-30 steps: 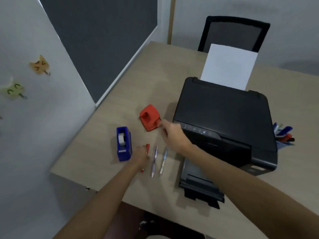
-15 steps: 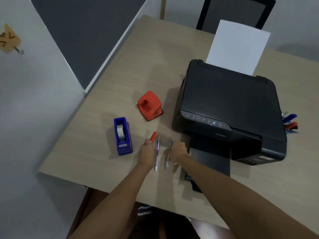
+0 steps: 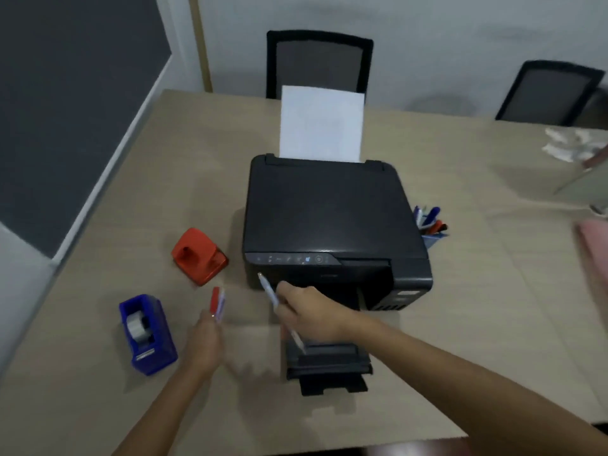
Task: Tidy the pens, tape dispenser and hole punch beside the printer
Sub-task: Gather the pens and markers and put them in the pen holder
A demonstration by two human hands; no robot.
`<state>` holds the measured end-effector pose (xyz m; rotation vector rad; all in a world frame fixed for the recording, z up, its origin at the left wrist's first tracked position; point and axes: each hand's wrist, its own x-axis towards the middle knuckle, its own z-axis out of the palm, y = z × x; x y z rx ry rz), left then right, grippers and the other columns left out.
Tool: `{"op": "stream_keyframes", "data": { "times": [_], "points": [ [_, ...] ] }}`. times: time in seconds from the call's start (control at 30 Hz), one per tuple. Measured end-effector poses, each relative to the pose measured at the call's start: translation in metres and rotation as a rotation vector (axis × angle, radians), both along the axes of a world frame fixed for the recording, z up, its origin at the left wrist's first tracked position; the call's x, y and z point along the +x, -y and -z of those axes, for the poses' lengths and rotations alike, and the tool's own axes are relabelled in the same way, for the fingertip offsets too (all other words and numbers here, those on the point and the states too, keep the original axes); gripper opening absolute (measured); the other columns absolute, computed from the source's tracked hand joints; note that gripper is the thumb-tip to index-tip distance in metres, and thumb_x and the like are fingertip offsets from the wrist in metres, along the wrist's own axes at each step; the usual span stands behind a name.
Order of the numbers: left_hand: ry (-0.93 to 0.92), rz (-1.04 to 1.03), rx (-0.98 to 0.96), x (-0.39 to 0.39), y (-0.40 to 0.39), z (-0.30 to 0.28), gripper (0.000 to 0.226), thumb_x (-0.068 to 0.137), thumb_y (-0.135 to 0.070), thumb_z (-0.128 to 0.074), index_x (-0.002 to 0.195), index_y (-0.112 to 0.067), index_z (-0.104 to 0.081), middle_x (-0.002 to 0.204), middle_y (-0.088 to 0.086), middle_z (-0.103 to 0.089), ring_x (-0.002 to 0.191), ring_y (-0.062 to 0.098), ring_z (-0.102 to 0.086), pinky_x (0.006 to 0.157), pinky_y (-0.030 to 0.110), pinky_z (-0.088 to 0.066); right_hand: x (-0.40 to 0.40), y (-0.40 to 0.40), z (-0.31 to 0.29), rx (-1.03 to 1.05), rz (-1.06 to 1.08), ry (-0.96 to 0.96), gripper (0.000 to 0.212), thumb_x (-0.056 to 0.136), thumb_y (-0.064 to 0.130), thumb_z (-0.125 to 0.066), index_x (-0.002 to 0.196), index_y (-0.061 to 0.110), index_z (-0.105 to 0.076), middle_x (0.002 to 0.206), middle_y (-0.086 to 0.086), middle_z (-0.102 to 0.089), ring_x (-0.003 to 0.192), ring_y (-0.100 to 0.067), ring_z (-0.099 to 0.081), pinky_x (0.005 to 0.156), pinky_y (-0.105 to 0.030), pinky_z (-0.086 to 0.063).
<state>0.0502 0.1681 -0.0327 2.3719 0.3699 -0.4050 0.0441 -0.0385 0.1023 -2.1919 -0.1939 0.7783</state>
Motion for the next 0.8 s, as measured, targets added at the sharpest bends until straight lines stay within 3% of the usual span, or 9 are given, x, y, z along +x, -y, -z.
{"op": "stream_keyframes", "data": {
  "times": [0.07, 0.13, 0.2, 0.27, 0.33, 0.47, 0.6, 0.73, 0.8],
  "points": [
    [0.158, 0.013, -0.066, 0.003, 0.003, -0.032, 0.022, 0.099, -0.014, -0.040, 0.110, -0.001, -0.053, 0.094, 0.024, -0.066, 0.082, 0.039, -0.063, 0.069, 0.042, -0.049, 0.000, 0.043, -0.039, 0.088, 0.061, 0.096, 0.016, 0.100, 0.026, -0.041, 0.084, 0.021, -0.042, 0.079, -0.002, -0.074, 0.069, 0.000, -0.069, 0.061, -0.025, -0.054],
    [0.306, 0.009, -0.127, 0.011, 0.014, -0.073, 0.020, 0.100, -0.020, -0.043, 0.097, -0.007, -0.058, 0.085, 0.019, -0.067, 0.070, 0.032, -0.060, 0.059, 0.036, -0.043, 0.003, 0.093, -0.068, 0.185, 0.184, 0.186, 0.017, 0.100, 0.023, -0.041, 0.085, 0.017, -0.038, 0.080, -0.004, -0.076, 0.070, -0.001, -0.068, 0.060, -0.015, -0.050],
    [0.429, 0.039, -0.261, 0.023, 0.046, -0.120, 0.021, 0.099, -0.025, -0.046, 0.090, -0.015, -0.063, 0.095, 0.014, -0.070, 0.075, 0.026, -0.062, 0.069, 0.042, -0.049, 0.007, 0.155, -0.083, 0.280, 0.367, 0.249, 0.017, 0.100, 0.016, -0.042, 0.085, 0.016, -0.036, 0.080, -0.008, -0.074, 0.060, 0.002, -0.064, 0.053, -0.008, -0.044],
    [0.528, 0.067, -0.422, 0.034, 0.095, -0.164, 0.023, 0.098, -0.024, -0.049, 0.087, -0.028, -0.068, 0.109, 0.002, -0.070, 0.094, 0.017, -0.064, 0.084, 0.040, -0.051, 0.010, 0.218, -0.087, 0.316, 0.534, 0.267, 0.009, 0.100, 0.010, -0.044, 0.093, 0.012, -0.039, 0.084, -0.013, -0.074, 0.057, -0.004, -0.062, 0.052, -0.013, -0.045],
    [0.559, 0.105, -0.581, 0.040, 0.154, -0.197, 0.031, 0.098, -0.021, -0.048, 0.084, -0.042, -0.066, 0.102, -0.008, -0.071, 0.090, 0.010, -0.064, 0.075, 0.031, -0.049, 0.013, 0.274, -0.081, 0.306, 0.671, 0.275, 0.007, 0.097, 0.005, -0.047, 0.100, 0.010, -0.041, 0.092, -0.018, -0.075, 0.065, -0.017, -0.063, 0.052, -0.019, -0.049],
    [0.433, 0.168, -0.754, 0.054, 0.286, -0.218, 0.022, 0.098, -0.014, -0.046, 0.100, -0.030, -0.061, 0.098, -0.007, -0.074, 0.097, 0.001, -0.068, 0.076, 0.022, -0.049, 0.024, 0.370, -0.058, 0.227, 0.838, 0.275, 0.015, 0.094, 0.005, -0.050, 0.107, 0.008, -0.043, 0.099, -0.023, -0.072, 0.075, -0.025, -0.063, 0.060, -0.028, -0.052],
    [0.219, 0.115, -0.879, 0.077, 0.400, -0.201, 0.023, 0.098, -0.002, -0.042, 0.089, -0.020, -0.054, 0.108, 0.010, -0.067, 0.110, 0.019, -0.063, 0.095, 0.038, -0.049, 0.040, 0.424, -0.031, 0.128, 0.846, 0.218, 0.008, 0.098, 0.013, -0.046, 0.103, 0.010, -0.049, 0.074, -0.008, -0.070, 0.066, -0.019, -0.062, 0.054, -0.024, -0.045],
    [0.110, -0.004, -0.826, 0.105, 0.471, -0.161, 0.025, 0.095, 0.005, -0.043, 0.084, -0.012, -0.057, 0.121, 0.018, -0.064, 0.116, 0.026, -0.058, 0.103, 0.041, -0.045, 0.058, 0.448, -0.006, 0.051, 0.795, 0.063, 0.011, 0.096, 0.015, -0.050, 0.102, 0.009, -0.057, 0.074, -0.013, -0.070, 0.057, -0.019, -0.062, 0.050, -0.026, -0.049],
    [0.073, -0.092, -0.785, 0.117, 0.492, -0.139, 0.021, 0.094, 0.004, -0.047, 0.087, -0.010, -0.061, 0.116, 0.015, -0.066, 0.111, 0.025, -0.060, 0.098, 0.039, -0.048, 0.070, 0.456, 0.003, 0.065, 0.824, 0.107, 0.007, 0.095, 0.014, -0.052, 0.099, 0.010, -0.055, 0.081, -0.014, -0.072, 0.059, -0.019, -0.063, 0.053, -0.027, -0.052]
  ]
}}
